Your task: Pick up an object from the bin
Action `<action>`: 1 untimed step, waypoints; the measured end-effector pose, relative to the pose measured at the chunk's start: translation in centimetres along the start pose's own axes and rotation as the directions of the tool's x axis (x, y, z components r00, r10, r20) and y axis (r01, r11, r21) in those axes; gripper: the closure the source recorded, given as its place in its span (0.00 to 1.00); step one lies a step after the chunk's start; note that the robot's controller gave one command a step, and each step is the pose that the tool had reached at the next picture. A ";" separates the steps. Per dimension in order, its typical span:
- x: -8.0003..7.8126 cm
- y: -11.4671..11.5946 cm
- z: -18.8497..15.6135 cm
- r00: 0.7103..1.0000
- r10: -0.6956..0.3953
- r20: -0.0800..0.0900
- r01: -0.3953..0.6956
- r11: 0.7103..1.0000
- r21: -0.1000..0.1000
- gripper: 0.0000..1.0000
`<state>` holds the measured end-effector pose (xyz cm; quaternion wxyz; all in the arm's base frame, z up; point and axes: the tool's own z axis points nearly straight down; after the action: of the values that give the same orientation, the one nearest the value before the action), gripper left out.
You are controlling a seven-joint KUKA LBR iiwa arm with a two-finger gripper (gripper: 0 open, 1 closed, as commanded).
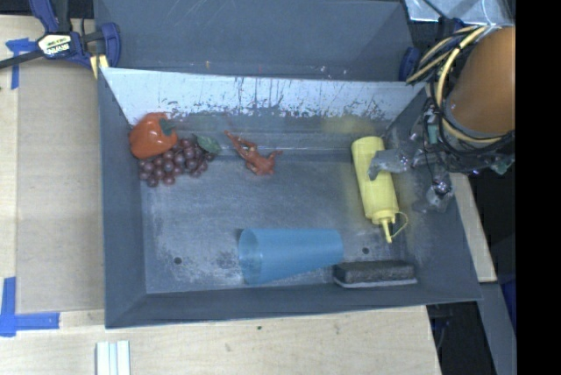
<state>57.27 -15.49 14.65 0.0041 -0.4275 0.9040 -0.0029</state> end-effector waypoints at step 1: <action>-3.6 -1.2 4.7 0.998 -0.065 0.002 0.065 0.998 -0.017 0.00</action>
Offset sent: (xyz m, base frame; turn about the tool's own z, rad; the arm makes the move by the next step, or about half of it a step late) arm 0.0043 -0.0019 -0.0765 0.4312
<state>60.54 -13.51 10.02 0.0009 -0.4565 0.8897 0.0047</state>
